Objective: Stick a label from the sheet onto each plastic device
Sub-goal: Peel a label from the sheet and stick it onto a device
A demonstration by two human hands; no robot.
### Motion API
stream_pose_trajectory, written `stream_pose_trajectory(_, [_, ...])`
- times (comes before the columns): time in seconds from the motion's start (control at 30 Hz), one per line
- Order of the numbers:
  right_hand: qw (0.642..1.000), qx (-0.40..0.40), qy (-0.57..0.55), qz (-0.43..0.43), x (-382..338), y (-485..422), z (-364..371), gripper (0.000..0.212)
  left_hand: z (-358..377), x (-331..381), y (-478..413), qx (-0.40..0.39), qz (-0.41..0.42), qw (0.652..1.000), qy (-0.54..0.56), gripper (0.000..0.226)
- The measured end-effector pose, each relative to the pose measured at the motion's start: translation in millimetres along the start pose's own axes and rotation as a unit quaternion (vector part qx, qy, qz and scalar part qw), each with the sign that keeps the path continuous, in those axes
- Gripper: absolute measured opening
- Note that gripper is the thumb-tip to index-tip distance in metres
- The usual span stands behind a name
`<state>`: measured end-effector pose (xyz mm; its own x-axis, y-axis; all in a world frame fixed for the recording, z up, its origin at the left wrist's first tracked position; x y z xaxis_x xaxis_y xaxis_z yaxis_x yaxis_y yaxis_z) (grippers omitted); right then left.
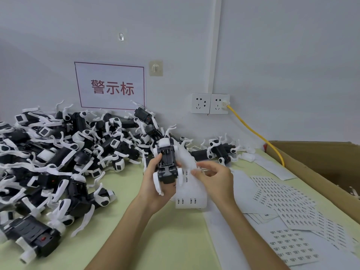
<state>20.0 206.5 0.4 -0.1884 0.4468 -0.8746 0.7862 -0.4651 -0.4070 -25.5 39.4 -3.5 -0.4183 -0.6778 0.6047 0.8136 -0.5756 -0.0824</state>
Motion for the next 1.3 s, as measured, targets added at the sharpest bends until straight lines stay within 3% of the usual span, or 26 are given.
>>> stream_pose_trajectory(0.23, [1.0, -0.004, 0.011, -0.012, -2.0, 0.4, 2.2, 0.013, -5.2, 2.0, -0.4, -0.019, 0.012, 0.998, -0.053, 0.041])
stream_pose_trajectory(0.37, [0.999, 0.006, 0.011, -0.032, -2.3, 2.4, 2.8, 0.006, -3.4, -2.5, -0.2, 0.03, 0.017, 0.987, -0.155, 0.046])
stream_pose_trajectory(0.53, [0.999, 0.011, 0.009, -0.046, -2.9, 2.5, 2.8, 0.005, 2.0, -8.3, 0.4, 0.063, 0.018, 0.979, -0.195, 0.052])
stream_pose_trajectory(0.9, [0.999, 0.023, 0.022, -0.026, -0.1, 1.2, 2.8, 0.016, 4.4, -6.1, 2.3, 0.052, 0.011, 0.98, -0.191, 0.044])
stream_pose_trajectory(1.2, [0.998, -0.015, 0.003, -0.067, -9.2, 4.1, -3.0, 0.012, 1.6, 0.2, 4.0, 0.018, 0.002, 0.999, -0.028, 0.044])
stream_pose_trajectory(1.3, [0.999, -0.002, 0.0, -0.05, -8.8, 3.0, -4.5, 0.011, 3.9, 2.2, 6.3, -0.005, -0.002, 0.999, -0.041, 0.039])
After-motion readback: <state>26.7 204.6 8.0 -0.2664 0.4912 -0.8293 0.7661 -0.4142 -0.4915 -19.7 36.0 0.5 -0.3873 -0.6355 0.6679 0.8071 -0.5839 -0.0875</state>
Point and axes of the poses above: each hand's wrist, its own y-axis away from the middle knuckle, its own z-axis out of the palm, x = y × z, the point moved 2 cm from there along -y, towards the middle knuckle, and after that the axes turned 5 degrees about y, right-handed, at the moved point
